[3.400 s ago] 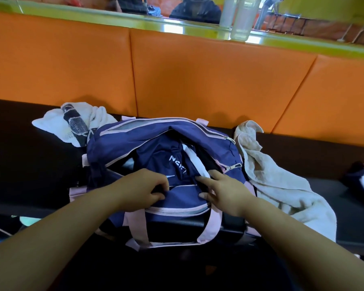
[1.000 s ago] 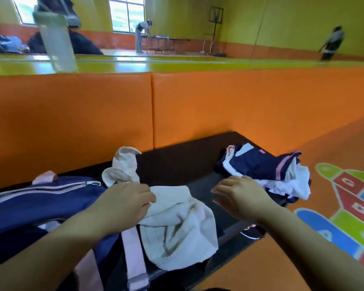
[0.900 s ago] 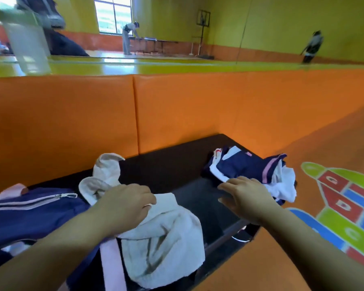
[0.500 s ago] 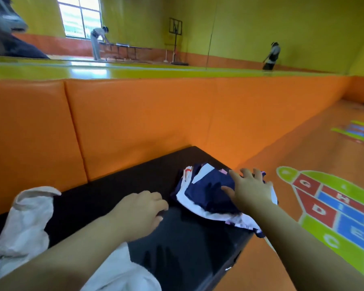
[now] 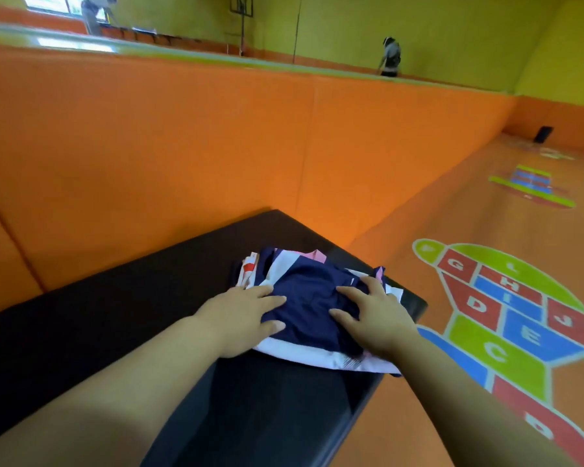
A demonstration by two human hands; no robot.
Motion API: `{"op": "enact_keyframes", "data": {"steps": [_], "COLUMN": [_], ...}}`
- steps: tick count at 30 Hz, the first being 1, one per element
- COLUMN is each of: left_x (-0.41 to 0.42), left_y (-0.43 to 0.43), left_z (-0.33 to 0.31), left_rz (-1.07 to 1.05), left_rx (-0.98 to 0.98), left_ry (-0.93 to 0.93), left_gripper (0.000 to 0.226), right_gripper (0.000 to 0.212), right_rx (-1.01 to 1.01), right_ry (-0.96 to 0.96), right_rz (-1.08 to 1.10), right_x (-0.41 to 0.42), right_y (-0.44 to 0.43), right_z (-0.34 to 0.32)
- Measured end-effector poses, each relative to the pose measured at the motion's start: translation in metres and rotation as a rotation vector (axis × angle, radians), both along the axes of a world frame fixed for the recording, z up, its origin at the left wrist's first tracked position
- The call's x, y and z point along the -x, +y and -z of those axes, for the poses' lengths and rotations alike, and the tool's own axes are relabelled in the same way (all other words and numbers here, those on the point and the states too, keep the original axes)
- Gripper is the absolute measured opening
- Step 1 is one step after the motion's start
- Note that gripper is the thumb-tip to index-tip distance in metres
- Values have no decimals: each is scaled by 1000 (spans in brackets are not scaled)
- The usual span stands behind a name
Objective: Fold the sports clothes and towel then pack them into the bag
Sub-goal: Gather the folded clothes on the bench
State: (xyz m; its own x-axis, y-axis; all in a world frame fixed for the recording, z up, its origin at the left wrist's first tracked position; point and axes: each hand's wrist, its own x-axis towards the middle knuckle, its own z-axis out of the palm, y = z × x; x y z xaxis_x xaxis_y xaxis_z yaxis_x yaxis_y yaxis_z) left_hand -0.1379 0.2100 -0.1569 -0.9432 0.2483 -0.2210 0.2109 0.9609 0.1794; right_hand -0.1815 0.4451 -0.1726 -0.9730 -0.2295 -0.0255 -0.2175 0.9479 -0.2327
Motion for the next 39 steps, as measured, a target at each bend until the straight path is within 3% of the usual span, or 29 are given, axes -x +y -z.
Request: {"op": "enact_keyframes", "data": {"steps": [12,17,22,25,28,33,39], "left_x": [-109,-146,-151,-145,-135,-116,-99], "left_y": [-86,-118,-136,-141,-148,-157,-162], "left_z": [-17,-18,-33,-41,-37,-33,-29], "left_rz": [-176,-128,129,272,336,392,422], "left_rx": [39,84,420,640,719,690,683], "left_ry": [40,4,-39,10,30,40,46], "left_gripper": [41,39,71,76,81,78,75], "right_gripper": [56,72,96,110,121,95,57], "right_rx": [13,81,124,104,122,121,265], "right_ry": [-21,-35,7,-111,-261,-284,-283], "right_rz": [-297,-353,-66,136,198,113,6], "right_x": [-62,-86,-104,-107,-100,-89,-76], "right_y": [-94,-116,-111,-102,-99,-111,-116], "right_z": [-8,-11,-24,-26,-22,-21,-30]}}
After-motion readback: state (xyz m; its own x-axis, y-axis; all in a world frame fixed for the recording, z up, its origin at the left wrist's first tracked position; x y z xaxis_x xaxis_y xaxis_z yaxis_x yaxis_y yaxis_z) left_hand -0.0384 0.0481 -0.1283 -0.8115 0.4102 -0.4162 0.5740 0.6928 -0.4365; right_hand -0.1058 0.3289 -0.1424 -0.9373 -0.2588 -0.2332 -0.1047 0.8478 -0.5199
